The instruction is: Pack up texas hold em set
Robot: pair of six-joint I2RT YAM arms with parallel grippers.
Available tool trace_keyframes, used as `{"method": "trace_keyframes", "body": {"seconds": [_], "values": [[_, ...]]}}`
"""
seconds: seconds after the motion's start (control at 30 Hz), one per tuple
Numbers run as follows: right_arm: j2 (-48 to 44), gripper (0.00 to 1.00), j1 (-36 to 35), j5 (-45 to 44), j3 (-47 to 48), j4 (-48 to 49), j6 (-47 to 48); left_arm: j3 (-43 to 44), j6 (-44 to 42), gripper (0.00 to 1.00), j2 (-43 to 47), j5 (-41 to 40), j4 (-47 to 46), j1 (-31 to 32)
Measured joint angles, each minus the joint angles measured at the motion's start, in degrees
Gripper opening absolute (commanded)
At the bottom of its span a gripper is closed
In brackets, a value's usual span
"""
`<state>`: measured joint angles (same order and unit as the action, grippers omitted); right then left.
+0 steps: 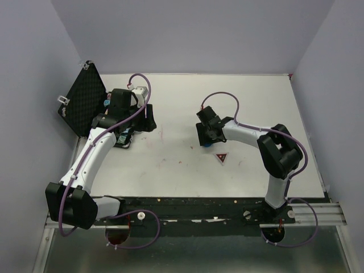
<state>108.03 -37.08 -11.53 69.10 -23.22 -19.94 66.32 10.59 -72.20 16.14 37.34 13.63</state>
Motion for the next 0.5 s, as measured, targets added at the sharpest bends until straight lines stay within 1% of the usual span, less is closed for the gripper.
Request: {"method": "trace_keyframes", "body": {"seconds": [0.1,0.33,0.5], "values": [[0.1,0.59,0.5,0.7,0.2,0.0,0.0,0.0,0.0,0.69,0.0,0.0,0.0,0.0],[0.5,0.46,0.8,1.7,0.8,-0.7,0.3,0.0,0.4,0.69,0.0,0.9,0.0,0.1],[0.4,0.42,0.8,2.5,0.8,-0.7,1.2,0.0,1.4,0.69,-0.4,3.7,-1.0,0.8]]}}
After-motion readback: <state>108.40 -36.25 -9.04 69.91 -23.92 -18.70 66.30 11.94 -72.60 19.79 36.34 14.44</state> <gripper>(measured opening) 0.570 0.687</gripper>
